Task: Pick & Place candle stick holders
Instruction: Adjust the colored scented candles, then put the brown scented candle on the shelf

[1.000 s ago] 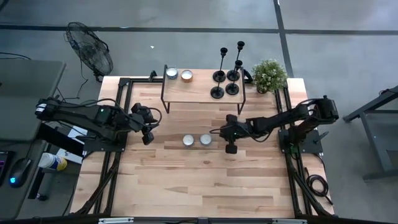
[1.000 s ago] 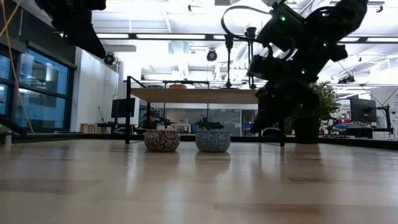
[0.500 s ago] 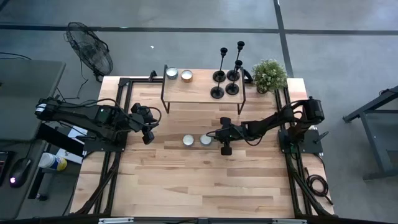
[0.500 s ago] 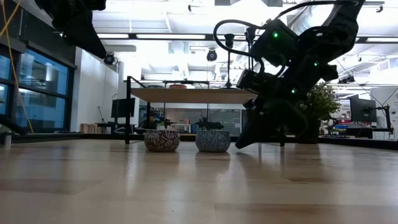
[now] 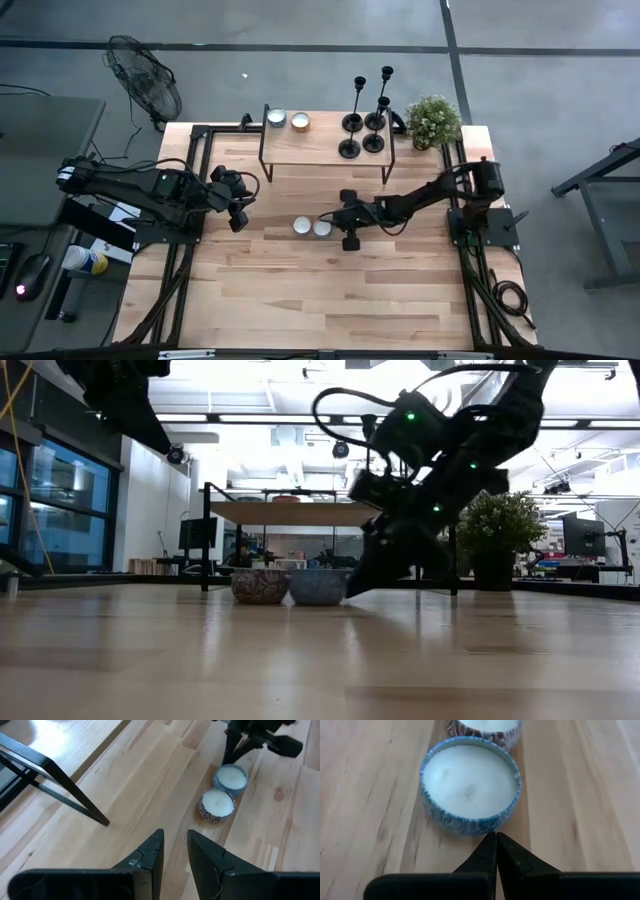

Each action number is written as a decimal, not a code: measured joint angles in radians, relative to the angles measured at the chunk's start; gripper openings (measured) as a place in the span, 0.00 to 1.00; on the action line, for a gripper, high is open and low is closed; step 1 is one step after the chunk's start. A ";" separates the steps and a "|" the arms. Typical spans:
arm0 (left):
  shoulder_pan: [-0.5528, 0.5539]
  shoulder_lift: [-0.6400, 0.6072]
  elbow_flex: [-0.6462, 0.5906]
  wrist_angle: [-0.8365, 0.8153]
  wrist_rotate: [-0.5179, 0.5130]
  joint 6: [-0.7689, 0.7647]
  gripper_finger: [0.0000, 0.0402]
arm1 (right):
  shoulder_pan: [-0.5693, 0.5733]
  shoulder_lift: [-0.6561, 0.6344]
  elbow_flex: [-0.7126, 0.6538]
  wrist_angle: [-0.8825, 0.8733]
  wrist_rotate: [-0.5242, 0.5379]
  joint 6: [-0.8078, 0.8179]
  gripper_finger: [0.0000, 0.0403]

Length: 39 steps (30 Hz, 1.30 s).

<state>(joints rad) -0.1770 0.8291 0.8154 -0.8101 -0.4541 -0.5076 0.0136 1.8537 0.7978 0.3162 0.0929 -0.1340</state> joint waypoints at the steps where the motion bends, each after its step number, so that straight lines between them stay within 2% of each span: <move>1: 0.000 0.000 0.000 0.000 0.001 0.000 0.20 | 0.000 0.013 0.015 -0.004 0.001 -0.003 0.00; 17: 0.000 0.000 0.000 -0.001 0.007 0.005 0.20 | 0.000 0.127 0.236 -0.050 -0.071 -0.074 0.00; 30: 0.000 0.000 0.000 0.000 0.008 0.004 0.20 | 0.000 0.225 0.379 -0.066 -0.082 -0.077 0.00; 34: 0.000 0.000 0.000 0.000 0.026 0.001 0.20 | 0.000 0.221 0.401 -0.121 -0.027 -0.075 0.00; 39: 0.000 0.000 0.000 0.000 0.057 -0.010 0.20 | 0.000 0.152 0.401 -0.232 0.027 -0.043 0.00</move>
<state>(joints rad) -0.1769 0.8295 0.8154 -0.8097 -0.3970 -0.5178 0.0132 2.0058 1.1984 0.0845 0.1203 -0.1768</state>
